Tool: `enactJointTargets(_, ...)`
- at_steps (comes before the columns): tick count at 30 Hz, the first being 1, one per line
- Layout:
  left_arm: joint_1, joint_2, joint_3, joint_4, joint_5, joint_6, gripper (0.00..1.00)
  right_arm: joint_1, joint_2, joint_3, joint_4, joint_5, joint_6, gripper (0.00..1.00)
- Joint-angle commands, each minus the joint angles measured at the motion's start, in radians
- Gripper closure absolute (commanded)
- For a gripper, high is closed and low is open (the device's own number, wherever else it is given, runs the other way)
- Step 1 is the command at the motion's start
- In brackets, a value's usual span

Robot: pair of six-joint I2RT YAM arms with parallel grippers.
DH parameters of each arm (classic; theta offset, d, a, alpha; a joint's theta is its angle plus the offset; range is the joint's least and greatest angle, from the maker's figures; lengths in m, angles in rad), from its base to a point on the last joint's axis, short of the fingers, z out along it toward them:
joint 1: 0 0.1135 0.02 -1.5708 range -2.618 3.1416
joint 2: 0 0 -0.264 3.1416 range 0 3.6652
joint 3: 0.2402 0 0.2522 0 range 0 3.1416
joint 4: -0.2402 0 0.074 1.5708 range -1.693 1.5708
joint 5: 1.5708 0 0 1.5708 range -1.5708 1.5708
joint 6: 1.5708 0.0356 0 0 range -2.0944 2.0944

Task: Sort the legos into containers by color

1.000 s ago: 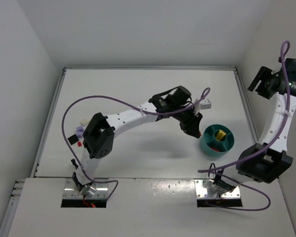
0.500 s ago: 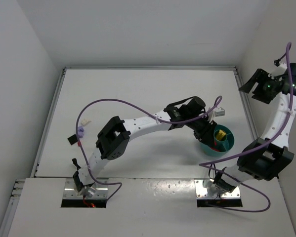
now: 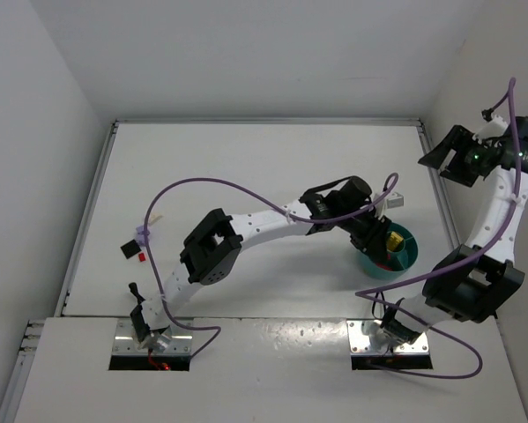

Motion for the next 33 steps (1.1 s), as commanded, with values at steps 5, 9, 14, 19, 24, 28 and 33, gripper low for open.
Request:
enactJointTargets(5, -0.002, 0.026, 0.063, 0.030, -0.022, -0.015, 0.73, -0.002, -0.046, -0.016, 0.026, -0.038, -0.006, 0.27)
enactJointTargets(9, -0.002, 0.035, 0.072, 0.019, -0.059, -0.006, 0.63, -0.002, -0.046, -0.025, 0.035, -0.047, -0.006, 0.27)
enactJointTargets(14, 0.017, 0.044, 0.072, 0.010, -0.069, 0.005, 0.55, -0.002, -0.066, -0.048, 0.044, -0.047, -0.006, 0.27)
enactJointTargets(19, 0.017, 0.045, 0.091, 0.000, -0.069, 0.039, 0.46, -0.002, -0.077, -0.066, 0.044, -0.047, -0.006, 0.27)
enactJointTargets(24, 0.026, 0.023, 0.091, -0.009, -0.069, 0.073, 0.47, -0.002, -0.077, -0.066, 0.044, -0.057, -0.006, 0.27)
enactJointTargets(28, 0.035, -0.087, -0.015, 0.017, -0.114, 0.112, 0.49, 0.017, -0.077, -0.057, 0.044, -0.067, -0.017, 0.27)
enactJointTargets(33, 0.174, -0.323, -0.347, 0.111, -0.166, 0.082, 0.49, 0.045, -0.057, -0.057, 0.044, -0.107, -0.017, 0.27)
